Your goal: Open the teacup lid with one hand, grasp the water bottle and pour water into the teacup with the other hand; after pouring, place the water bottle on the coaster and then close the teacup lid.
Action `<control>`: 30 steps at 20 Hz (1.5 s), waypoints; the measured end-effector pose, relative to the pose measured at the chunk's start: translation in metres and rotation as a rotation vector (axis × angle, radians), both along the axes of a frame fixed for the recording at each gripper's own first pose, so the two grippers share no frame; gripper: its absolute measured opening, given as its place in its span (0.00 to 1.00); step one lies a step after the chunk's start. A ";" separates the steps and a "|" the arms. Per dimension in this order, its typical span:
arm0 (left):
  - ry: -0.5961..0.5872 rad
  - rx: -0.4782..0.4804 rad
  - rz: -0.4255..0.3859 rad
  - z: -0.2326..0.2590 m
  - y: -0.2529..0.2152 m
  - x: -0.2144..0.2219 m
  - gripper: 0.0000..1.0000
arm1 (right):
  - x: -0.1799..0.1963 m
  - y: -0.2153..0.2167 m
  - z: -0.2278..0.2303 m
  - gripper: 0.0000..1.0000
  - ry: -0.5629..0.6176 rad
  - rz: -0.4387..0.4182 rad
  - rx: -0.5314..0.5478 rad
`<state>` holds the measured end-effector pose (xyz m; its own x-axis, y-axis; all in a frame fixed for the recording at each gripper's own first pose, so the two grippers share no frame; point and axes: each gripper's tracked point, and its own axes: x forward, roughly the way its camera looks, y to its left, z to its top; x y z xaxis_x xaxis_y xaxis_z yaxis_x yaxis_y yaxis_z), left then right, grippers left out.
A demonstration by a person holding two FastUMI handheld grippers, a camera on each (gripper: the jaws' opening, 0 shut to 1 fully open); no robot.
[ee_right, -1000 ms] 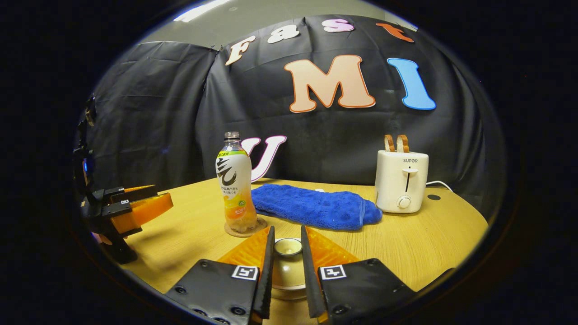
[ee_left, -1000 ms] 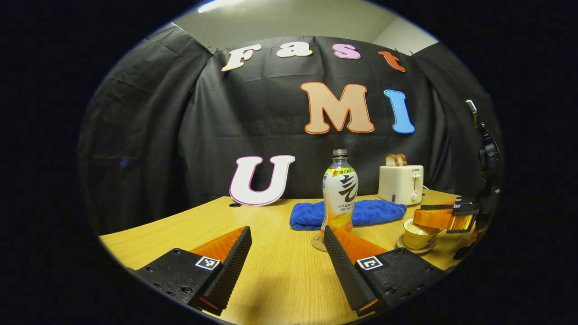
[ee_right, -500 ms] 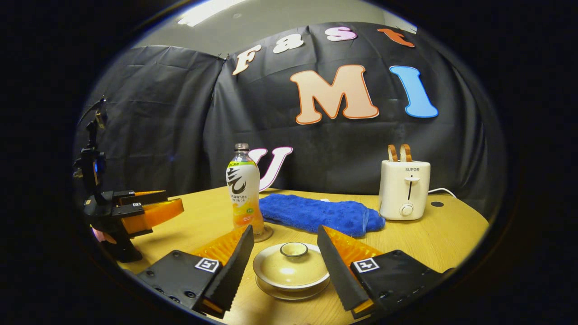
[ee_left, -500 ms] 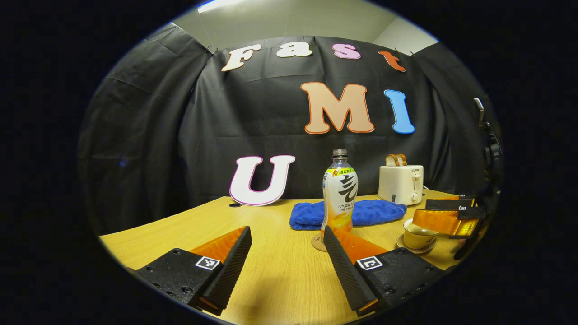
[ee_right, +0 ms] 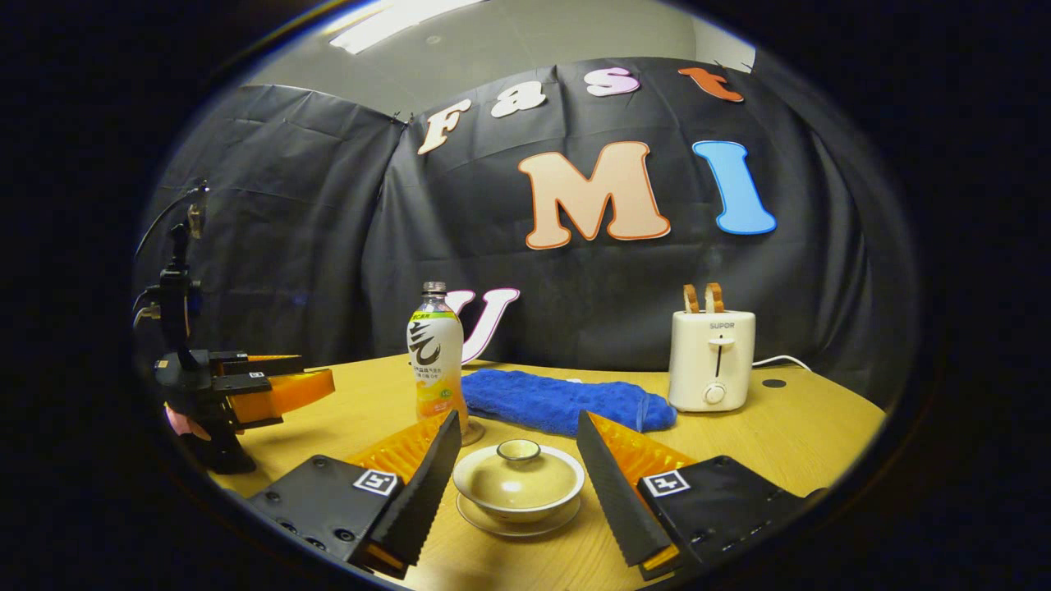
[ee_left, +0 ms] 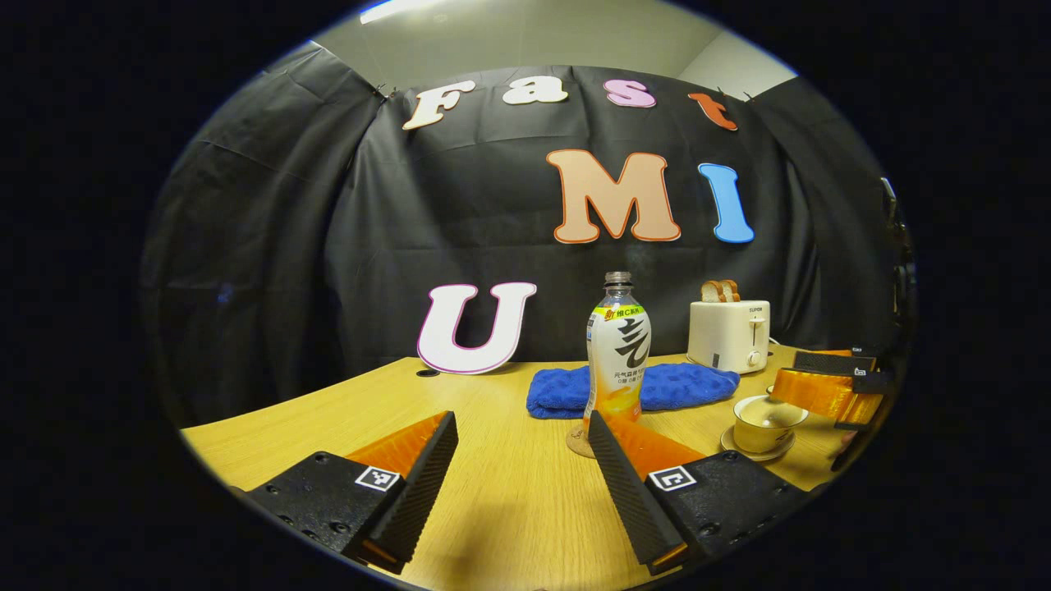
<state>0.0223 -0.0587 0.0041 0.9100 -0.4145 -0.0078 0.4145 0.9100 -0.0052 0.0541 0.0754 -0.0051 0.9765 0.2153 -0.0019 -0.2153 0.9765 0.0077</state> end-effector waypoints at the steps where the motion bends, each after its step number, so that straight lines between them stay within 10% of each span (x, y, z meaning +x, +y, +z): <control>1: 0.000 0.000 0.001 0.000 0.000 0.000 0.94 | -0.004 -0.008 0.000 0.92 -0.002 -0.027 -0.001; 13: 0.000 0.003 0.012 0.000 0.002 0.002 0.93 | -0.033 -0.122 0.006 0.94 -0.021 -0.468 -0.014; 30: -0.002 0.003 0.030 0.000 0.005 0.003 0.93 | -0.033 -0.126 0.005 0.95 -0.026 -0.491 -0.016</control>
